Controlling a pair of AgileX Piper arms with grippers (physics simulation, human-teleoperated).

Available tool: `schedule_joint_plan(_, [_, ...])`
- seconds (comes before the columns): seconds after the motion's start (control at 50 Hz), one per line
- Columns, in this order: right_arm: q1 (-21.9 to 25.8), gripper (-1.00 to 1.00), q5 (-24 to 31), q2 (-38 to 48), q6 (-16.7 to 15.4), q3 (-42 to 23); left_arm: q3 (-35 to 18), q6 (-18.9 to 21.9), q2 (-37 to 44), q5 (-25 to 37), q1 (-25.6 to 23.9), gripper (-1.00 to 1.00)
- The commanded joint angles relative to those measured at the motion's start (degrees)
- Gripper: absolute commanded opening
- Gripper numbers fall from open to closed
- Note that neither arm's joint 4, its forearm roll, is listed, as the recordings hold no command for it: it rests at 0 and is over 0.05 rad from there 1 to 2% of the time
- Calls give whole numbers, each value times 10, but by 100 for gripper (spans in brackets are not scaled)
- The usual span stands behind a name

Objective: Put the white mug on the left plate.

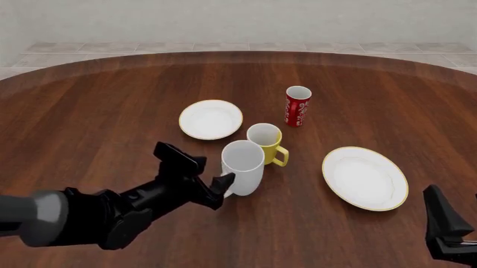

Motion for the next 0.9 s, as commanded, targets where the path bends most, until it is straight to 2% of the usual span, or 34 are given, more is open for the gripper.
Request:
schedule_joint_plan(0.02, [0, 100, -25, 26, 0, -2, 1, -4, 11, -7, -4, 100])
schedule_joint_plan(0.26, [-1, 100, -19, 22, 0, -3, 4, -7, 22, -14, -7, 100])
schedule_joint_plan(0.48, [-2, 100, 12, -11, 1, -2, 0, -6, 36, -16, -5, 100])
schedule_joint_plan(0.9, [-2, 100, -14, 16, 0, -2, -14, -3, 75, -28, 5, 100])
